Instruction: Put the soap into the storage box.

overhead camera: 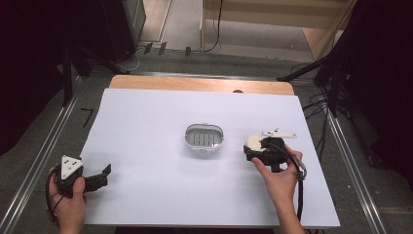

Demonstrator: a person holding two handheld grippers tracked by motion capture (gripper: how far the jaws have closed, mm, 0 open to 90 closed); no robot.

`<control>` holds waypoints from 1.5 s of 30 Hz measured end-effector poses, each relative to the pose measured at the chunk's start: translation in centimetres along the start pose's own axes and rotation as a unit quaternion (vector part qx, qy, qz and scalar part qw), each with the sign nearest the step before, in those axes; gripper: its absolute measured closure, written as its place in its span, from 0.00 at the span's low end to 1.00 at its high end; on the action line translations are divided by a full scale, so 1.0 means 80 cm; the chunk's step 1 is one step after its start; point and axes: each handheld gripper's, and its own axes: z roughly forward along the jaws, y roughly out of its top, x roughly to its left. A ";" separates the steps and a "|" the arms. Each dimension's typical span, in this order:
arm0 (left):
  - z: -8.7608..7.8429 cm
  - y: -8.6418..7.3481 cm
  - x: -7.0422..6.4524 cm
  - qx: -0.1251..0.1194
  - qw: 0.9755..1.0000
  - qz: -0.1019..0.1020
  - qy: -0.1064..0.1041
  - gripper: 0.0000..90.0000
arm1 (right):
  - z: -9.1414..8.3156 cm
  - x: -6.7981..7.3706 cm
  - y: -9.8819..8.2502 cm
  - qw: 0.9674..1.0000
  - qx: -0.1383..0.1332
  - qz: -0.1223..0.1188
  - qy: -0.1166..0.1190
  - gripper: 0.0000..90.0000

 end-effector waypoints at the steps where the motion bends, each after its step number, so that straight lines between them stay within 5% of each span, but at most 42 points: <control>1: 0.000 0.000 0.000 0.000 1.000 0.000 0.000 0.00 | 0.001 0.002 0.002 1.000 0.000 -0.001 0.000 0.28; 45: 0.001 0.000 0.000 0.005 1.000 0.001 -0.001 0.00 | 0.026 0.075 0.045 0.998 -0.014 -0.033 0.042 0.28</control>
